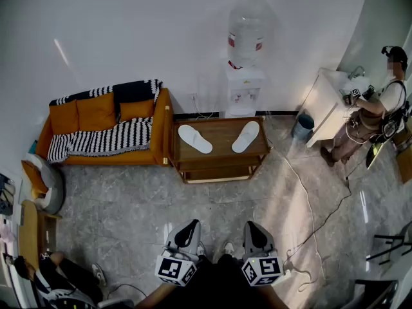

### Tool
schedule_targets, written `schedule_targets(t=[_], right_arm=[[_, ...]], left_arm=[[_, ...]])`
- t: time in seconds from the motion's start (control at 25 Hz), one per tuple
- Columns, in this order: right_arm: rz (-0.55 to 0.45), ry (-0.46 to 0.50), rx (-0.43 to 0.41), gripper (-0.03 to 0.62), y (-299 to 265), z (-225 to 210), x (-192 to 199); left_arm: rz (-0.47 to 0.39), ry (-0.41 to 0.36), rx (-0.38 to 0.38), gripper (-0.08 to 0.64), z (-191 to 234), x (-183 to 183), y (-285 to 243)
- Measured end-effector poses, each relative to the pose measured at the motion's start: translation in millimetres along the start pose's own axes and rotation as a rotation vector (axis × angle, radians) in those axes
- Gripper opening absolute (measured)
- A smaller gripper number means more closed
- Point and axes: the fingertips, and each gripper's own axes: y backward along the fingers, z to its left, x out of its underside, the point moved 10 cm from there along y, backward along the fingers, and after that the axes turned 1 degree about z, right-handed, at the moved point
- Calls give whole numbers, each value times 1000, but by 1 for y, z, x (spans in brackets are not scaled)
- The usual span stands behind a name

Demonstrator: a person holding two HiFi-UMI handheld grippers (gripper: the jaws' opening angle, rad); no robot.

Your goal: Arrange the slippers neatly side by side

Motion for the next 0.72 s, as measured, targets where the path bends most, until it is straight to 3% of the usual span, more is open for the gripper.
schedule_targets(t=[0.72], right_arm=[[-6,-21,41,12,-5,45,7]], left_arm=[[13,20,52,17,35,1,22]])
